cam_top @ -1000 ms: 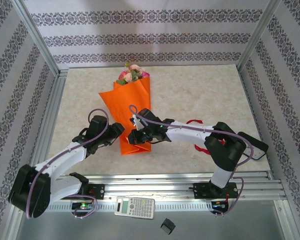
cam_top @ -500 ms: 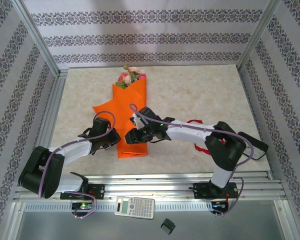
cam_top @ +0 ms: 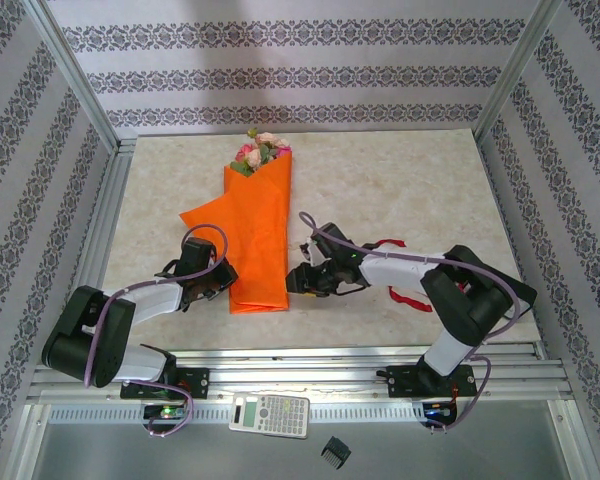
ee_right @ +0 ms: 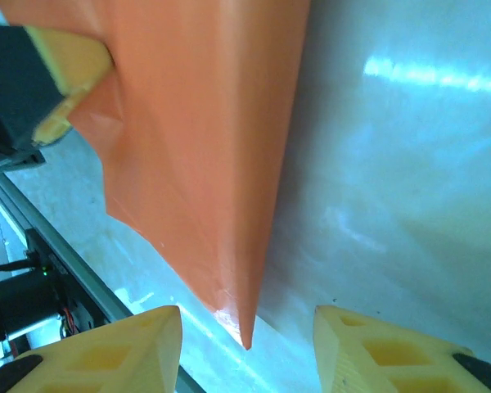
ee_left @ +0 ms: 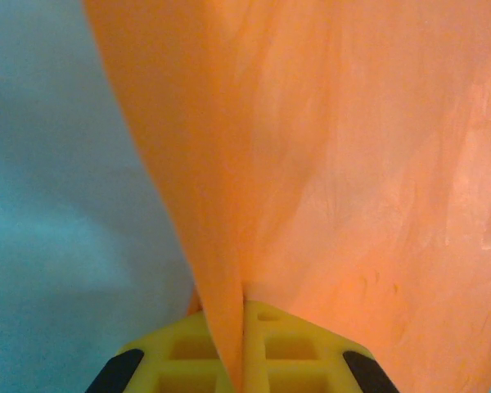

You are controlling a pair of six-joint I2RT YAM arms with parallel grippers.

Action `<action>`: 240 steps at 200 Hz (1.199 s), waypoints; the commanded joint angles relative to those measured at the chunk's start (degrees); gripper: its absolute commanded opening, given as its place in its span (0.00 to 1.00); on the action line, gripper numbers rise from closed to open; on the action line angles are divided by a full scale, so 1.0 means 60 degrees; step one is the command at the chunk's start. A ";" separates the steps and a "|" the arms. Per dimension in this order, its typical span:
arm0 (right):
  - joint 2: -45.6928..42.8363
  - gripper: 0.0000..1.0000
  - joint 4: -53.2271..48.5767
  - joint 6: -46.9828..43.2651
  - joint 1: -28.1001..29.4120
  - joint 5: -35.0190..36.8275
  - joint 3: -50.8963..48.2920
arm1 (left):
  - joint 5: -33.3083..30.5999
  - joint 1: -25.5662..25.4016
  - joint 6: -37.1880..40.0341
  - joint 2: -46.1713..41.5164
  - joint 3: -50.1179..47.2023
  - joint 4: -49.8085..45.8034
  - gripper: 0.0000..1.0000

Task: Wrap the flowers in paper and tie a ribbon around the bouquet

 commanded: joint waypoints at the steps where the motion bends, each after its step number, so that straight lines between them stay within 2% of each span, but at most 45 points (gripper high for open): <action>1: 0.0394 0.46 0.0942 0.0524 0.0187 -0.0449 -0.0043 | -0.0479 0.0167 -0.0099 0.0356 -0.0416 -0.0533 0.00; 67: 0.1424 0.34 0.2623 0.1419 0.0380 -0.0708 0.0067 | -0.0487 0.0232 -0.0004 0.0274 -0.0475 -0.0694 0.00; 79: 0.1429 0.23 0.2751 0.1472 0.0397 -0.0673 0.0138 | -0.0451 0.0236 0.0016 0.0319 -0.0477 -0.0680 0.00; 99: 0.1222 0.00 0.2843 0.1490 0.0380 -0.0388 0.0074 | -0.0444 0.0249 0.0061 0.0369 -0.0462 -0.0680 0.00; 145: 0.0861 0.00 0.3013 0.1458 0.0266 -0.0122 -0.0248 | -0.0426 0.0317 0.0391 0.0588 -0.0188 -0.0859 0.00; 158: 0.0940 0.17 0.3133 0.1472 0.0165 -0.0109 -0.0236 | -0.0418 0.0310 0.0509 0.0597 -0.0089 -0.0946 0.00; 166: 0.1021 0.25 0.3237 0.1470 0.0083 -0.0136 -0.0206 | -0.0445 0.0304 0.0563 0.0600 -0.0074 -0.1012 0.00; 188: 0.1386 0.31 0.3475 0.1439 -0.0107 -0.0239 0.0052 | -0.0460 0.0328 0.0675 0.0548 -0.0065 -0.1146 0.00; 214: 0.1814 0.28 0.3576 0.1396 -0.0172 -0.0269 0.0470 | -0.0436 0.0345 0.0755 0.0558 -0.0073 -0.1206 0.00; 230: 0.1930 0.16 0.3571 0.1394 -0.0190 -0.0227 0.0618 | -0.0447 0.0338 0.0798 0.0566 -0.0038 -0.1247 0.00; 240: 0.1874 0.04 0.3559 0.1392 -0.0203 -0.0120 0.0562 | -0.0436 0.0349 0.0852 0.0564 0.0002 -0.1291 0.00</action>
